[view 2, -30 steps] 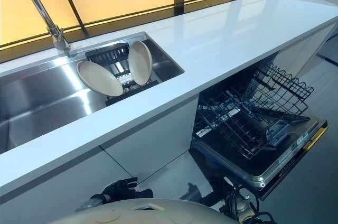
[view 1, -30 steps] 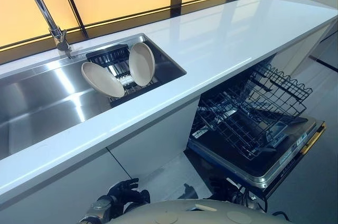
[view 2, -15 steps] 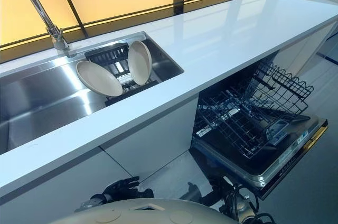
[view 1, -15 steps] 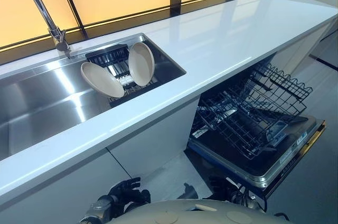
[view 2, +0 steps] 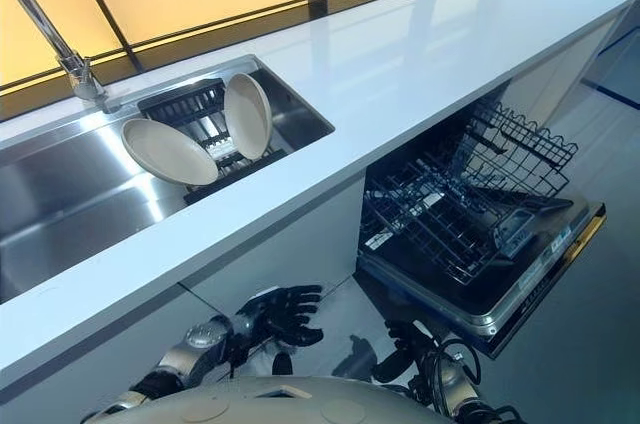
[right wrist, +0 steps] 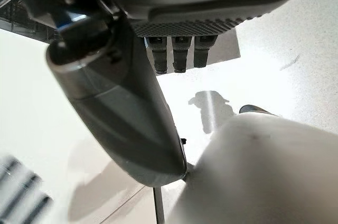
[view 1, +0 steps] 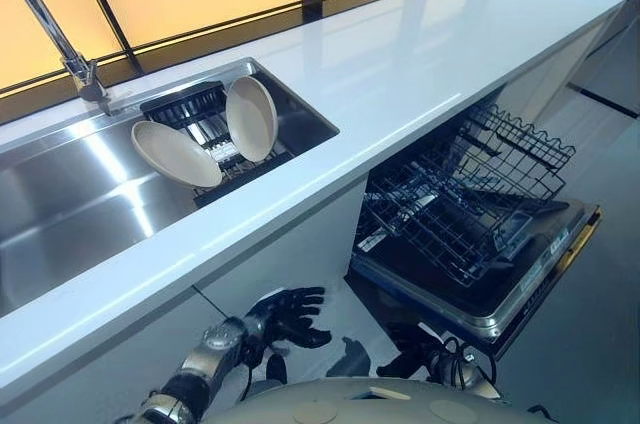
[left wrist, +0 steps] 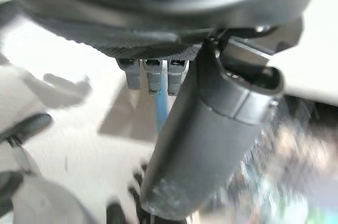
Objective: Pick up plates and place into dishwasher.
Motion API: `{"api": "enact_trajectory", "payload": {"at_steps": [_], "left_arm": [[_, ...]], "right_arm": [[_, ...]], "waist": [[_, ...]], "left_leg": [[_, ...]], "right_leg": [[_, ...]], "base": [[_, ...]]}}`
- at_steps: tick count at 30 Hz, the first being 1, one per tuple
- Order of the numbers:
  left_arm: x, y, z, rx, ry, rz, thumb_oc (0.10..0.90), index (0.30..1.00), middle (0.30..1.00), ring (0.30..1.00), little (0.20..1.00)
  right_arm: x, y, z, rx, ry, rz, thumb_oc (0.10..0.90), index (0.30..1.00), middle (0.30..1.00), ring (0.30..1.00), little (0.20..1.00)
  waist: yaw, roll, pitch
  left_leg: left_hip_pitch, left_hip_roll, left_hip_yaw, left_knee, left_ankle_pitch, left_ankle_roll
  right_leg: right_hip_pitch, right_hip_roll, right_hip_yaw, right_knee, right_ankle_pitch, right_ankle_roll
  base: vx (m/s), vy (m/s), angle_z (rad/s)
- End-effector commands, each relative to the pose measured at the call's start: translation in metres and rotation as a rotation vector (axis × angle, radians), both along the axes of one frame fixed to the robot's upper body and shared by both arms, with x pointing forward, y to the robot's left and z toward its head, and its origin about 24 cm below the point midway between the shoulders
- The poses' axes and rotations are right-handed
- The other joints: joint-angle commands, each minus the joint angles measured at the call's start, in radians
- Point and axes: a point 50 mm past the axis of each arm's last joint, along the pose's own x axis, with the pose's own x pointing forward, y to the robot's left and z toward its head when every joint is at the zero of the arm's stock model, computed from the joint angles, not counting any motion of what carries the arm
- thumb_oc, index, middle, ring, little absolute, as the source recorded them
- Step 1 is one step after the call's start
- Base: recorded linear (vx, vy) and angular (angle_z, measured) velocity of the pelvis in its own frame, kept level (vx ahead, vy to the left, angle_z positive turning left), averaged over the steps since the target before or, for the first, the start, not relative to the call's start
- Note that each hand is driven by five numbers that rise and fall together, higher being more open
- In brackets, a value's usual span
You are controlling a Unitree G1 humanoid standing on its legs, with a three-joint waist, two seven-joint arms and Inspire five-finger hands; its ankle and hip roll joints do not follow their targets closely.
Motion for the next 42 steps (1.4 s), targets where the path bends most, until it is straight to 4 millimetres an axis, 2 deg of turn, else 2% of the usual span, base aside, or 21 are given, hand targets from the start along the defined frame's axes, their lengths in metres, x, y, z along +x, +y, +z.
{"api": "enact_trajectory", "payload": {"at_steps": [1,2,4,6,7,9,12,14,15,16,19,20,21,23,24,26,29,33,36,39,42], "left_arm": [[0.060,-0.042,0.086,-0.431,-0.198,-0.071,0.800,0.900,0.900,0.900,0.900],[0.063,-0.054,0.114,-0.641,-0.194,-0.092,0.800,0.900,0.900,0.900,0.900],[0.059,-0.073,0.154,-0.977,-0.147,-0.138,0.800,0.900,0.900,0.900,0.900],[0.050,-0.086,0.184,-1.218,-0.153,-0.187,0.800,0.900,0.900,0.900,0.900],[0.049,-0.086,0.188,-1.248,-0.163,-0.192,0.800,0.900,0.900,0.900,0.900],[0.050,-0.080,0.215,-1.386,-0.292,-0.126,0.800,0.900,0.900,0.900,0.900],[0.054,-0.050,0.251,-1.395,-0.603,-0.006,0.800,0.900,0.900,0.900,0.900],[0.049,-0.016,0.277,-1.166,-1.028,0.134,0.800,0.900,0.900,0.900,0.900],[0.046,-0.002,0.287,-1.046,-1.177,0.191,0.800,0.900,0.900,0.900,0.900],[0.040,0.017,0.299,-0.815,-1.425,0.297,0.800,0.900,0.900,0.900,0.900],[0.031,0.045,0.319,-0.345,-1.783,0.438,0.800,0.900,0.900,0.900,0.900],[0.032,0.057,0.326,-0.086,-1.901,0.496,0.800,0.900,0.900,0.900,0.900],[0.033,0.064,0.328,0.004,-1.931,0.513,0.800,0.900,0.900,0.900,0.900],[0.035,0.082,0.333,0.317,-2.012,0.549,0.800,0.900,0.900,0.900,0.900],[0.036,0.088,0.334,0.389,-2.030,0.560,0.800,0.900,0.900,0.900,0.900],[0.038,0.117,0.339,0.832,-2.087,0.571,0.800,0.900,0.900,0.900,0.900],[0.039,0.148,0.345,1.162,-2.068,0.539,0.800,0.900,0.900,0.900,0.900],[0.036,0.167,0.354,1.264,-2.051,0.500,0.800,0.900,0.900,0.900,0.900],[0.043,0.184,0.362,1.432,-1.973,0.428,0.800,0.900,0.900,0.900,0.900],[0.049,0.189,0.363,1.510,-1.925,0.358,0.800,0.900,0.900,0.900,0.900],[0.062,0.195,0.360,1.640,-1.805,0.195,0.800,0.900,0.900,0.900,0.900]], "right_arm": [[0.029,0.005,0.015,0.009,-0.121,0.050,0.800,0.900,0.900,0.900,0.900],[0.027,0.006,0.015,0.010,-0.120,0.044,0.800,0.900,0.900,0.900,0.900],[0.023,0.009,0.013,0.013,-0.115,0.034,0.800,0.900,0.900,0.900,0.900],[0.022,0.013,0.011,0.019,-0.111,0.025,0.800,0.900,0.900,0.900,0.900],[0.022,0.014,0.011,0.019,-0.111,0.023,0.800,0.900,0.900,0.900,0.900],[0.022,0.018,0.010,0.022,-0.107,0.011,0.800,0.900,0.900,0.900,0.900],[0.016,0.022,0.008,0.024,-0.104,-0.014,0.800,0.900,0.900,0.900,0.900],[0.010,0.024,0.007,0.026,-0.103,-0.032,0.800,0.900,0.900,0.900,0.900],[0.007,0.025,0.007,0.025,-0.103,-0.037,0.800,0.900,0.900,0.900,0.900],[0.001,0.024,0.006,0.025,-0.101,-0.043,0.800,0.900,0.900,0.900,0.900],[-0.009,0.021,0.005,0.022,-0.097,-0.060,0.800,0.900,0.900,0.900,0.900],[-0.012,0.017,0.004,0.021,-0.094,-0.068,0.800,0.900,0.900,0.900,0.900],[-0.013,0.016,0.004,0.019,-0.092,-0.069,0.800,0.900,0.900,0.900,0.900],[-0.014,0.010,0.004,0.014,-0.086,-0.070,0.800,0.900,0.900,0.900,0.900],[-0.014,0.009,0.004,0.012,-0.085,-0.070,0.800,0.900,0.900,0.900,0.900],[-0.016,0.000,0.005,-0.002,-0.075,-0.067,0.800,0.900,0.900,0.900,0.900],[-0.016,-0.009,0.007,-0.006,-0.071,-0.058,0.800,0.900,0.900,0.900,0.900],[-0.013,-0.016,0.011,-0.012,-0.070,-0.037,0.800,0.900,0.900,0.900,0.900],[-0.007,-0.023,0.015,-0.024,-0.077,-0.012,0.800,0.900,0.900,0.900,0.900],[-0.004,-0.027,0.017,-0.030,-0.078,0.003,0.800,0.900,0.900,0.900,0.900],[0.001,-0.033,0.020,-0.037,-0.075,0.026,0.800,0.900,0.900,0.900,0.900]], "waist": [[0.022,-0.007,0.028],[0.026,-0.008,0.027],[0.031,-0.012,0.025],[0.035,-0.018,0.022],[0.036,-0.019,0.022],[0.041,-0.024,0.022],[0.053,-0.029,0.019],[0.064,-0.031,0.016],[0.069,-0.031,0.019],[0.076,-0.032,0.014],[0.085,-0.034,0.004],[0.088,-0.034,-0.005],[0.089,-0.033,-0.008],[0.092,-0.029,-0.016],[0.092,-0.028,-0.017],[0.097,-0.016,-0.021],[0.096,-0.005,-0.023],[0.092,0.005,-0.021],[0.079,0.022,-0.021],[0.072,0.029,-0.021],[0.057,0.041,-0.024]], "left_leg": [[0.111,-0.109,0.008,0.016,-0.229,0.077],[0.113,-0.110,0.003,0.011,-0.231,0.079],[0.118,-0.110,-0.001,0.008,-0.234,0.080],[0.120,-0.110,-0.003,0.007,-0.239,0.079],[0.120,-0.110,-0.004,0.007,-0.240,0.078],[0.119,-0.110,-0.007,0.007,-0.240,0.076],[0.114,-0.114,-0.018,0.008,-0.238,0.075],[0.106,-0.117,-0.030,0.011,-0.236,0.073],[0.108,-0.117,-0.035,0.013,-0.237,0.072],[0.103,-0.119,-0.044,0.013,-0.234,0.069],[0.104,-0.121,-0.055,0.011,-0.233,0.065],[0.104,-0.122,-0.059,0.009,-0.232,0.064],[0.104,-0.122,-0.060,0.009,-0.231,0.063],[0.103,-0.121,-0.059,0.009,-0.230,0.059],[0.103,-0.121,-0.059,0.009,-0.230,0.059],[0.106,-0.119,-0.054,0.010,-0.228,0.058],[0.109,-0.118,-0.047,0.011,-0.228,0.056],[0.112,-0.118,-0.040,0.011,-0.228,0.055],[0.118,-0.119,-0.034,0.010,-0.228,0.054],[0.119,-0.119,-0.029,0.011,-0.228,0.054],[0.123,-0.119,-0.019,0.012,-0.230,0.054]], "right_leg": [[-0.138,0.044,0.015,0.009,0.103,0.032],[-0.134,0.043,0.014,0.002,0.105,0.031],[-0.126,0.041,0.015,-0.006,0.109,0.030],[-0.120,0.039,0.014,-0.013,0.112,0.029],[-0.119,0.038,0.014,-0.014,0.112,0.029],[-0.116,0.037,0.010,-0.020,0.115,0.026],[-0.110,0.033,0.003,-0.028,0.114,0.024],[-0.108,0.031,-0.004,-0.032,0.111,0.022],[-0.102,0.030,-0.008,-0.033,0.107,0.022],[-0.103,0.029,-0.014,-0.034,0.105,0.023],[-0.095,0.030,-0.023,-0.036,0.095,0.023],[-0.094,0.031,-0.026,-0.037,0.092,0.024],[-0.094,0.031,-0.026,-0.038,0.092,0.024],[-0.093,0.032,-0.026,-0.040,0.090,0.024],[-0.093,0.031,-0.026,-0.040,0.090,0.024],[-0.092,0.027,-0.030,-0.039,0.090,0.027],[-0.092,0.022,-0.033,-0.037,0.092,0.030],[-0.092,0.018,-0.036,-0.035,0.093,0.033],[-0.094,0.016,-0.033,-0.030,0.094,0.037],[-0.096,0.015,-0.030,-0.026,0.094,0.039],[-0.099,0.014,-0.024,-0.021,0.095,0.044]], "base": [[0.00,0.000,0.00],[0.00,0.000,0.00],[0.03,-0.036,0.03],[0.03,-0.041,0.05],[0.02,-0.035,0.06],[0.01,-0.036,0.08],[0.00,-0.026,0.05],[0.00,-0.013,0.10],[0.01,-0.004,0.17],[0.02,0.001,0.14],[0.04,0.013,0.12],[0.05,0.027,0.07],[0.05,0.028,0.14],[0.04,0.029,0.25],[0.04,0.041,0.17],[0.04,0.053,0.09],[0.01,0.041,0.04],[0.00,0.017,-0.02],[0.00,0.040,0.00],[0.00,0.012,0.01],[0.00,0.011,0.00]]}}
